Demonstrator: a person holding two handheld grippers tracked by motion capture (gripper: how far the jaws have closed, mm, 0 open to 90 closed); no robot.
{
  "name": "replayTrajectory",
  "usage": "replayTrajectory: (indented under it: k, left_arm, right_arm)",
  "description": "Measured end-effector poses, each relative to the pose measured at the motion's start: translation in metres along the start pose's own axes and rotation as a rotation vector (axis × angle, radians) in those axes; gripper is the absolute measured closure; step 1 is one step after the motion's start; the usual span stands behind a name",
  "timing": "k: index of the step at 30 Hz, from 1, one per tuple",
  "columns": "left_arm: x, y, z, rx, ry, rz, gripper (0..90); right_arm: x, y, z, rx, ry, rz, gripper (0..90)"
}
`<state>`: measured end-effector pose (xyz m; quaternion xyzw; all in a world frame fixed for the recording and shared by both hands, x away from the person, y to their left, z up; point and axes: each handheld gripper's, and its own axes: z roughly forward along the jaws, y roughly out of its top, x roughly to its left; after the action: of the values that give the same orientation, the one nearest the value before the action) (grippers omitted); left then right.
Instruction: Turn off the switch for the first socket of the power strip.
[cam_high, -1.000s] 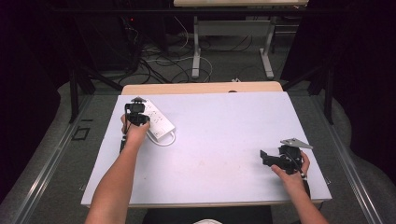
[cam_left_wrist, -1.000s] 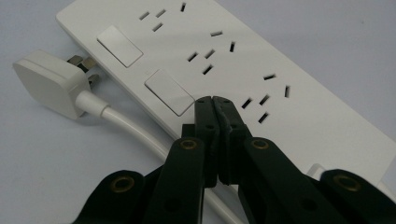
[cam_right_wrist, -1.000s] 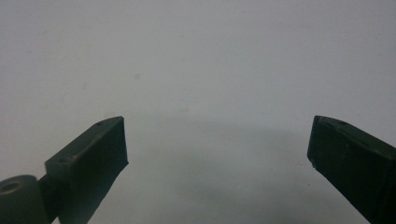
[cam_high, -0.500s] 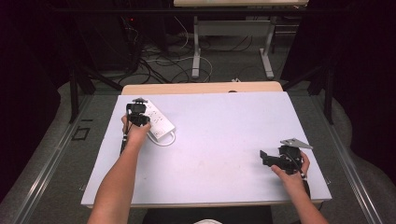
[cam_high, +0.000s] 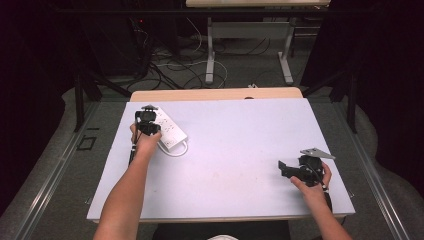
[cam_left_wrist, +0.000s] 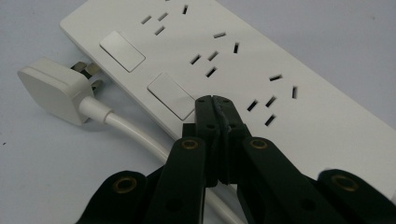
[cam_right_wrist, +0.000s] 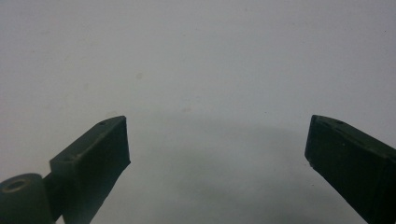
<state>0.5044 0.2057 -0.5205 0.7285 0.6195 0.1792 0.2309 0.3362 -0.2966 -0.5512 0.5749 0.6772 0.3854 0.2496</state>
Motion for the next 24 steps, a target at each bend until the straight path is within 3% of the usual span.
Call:
replayTrajectory:
  k: [17,24]
  left_arm:
    - [0.001,0.0002,-0.0014,0.008,-0.019,-0.014,89.8]
    - [0.0028,0.0013,-0.0073,-0.01,-0.036,-0.022,89.5]
  right_arm:
    - [-0.0007,-0.0003,-0.0011,0.0,-0.001,0.013,6.2]
    - [-0.0016,-0.0006,-0.0026,-0.003,-0.004,0.015,6.3]
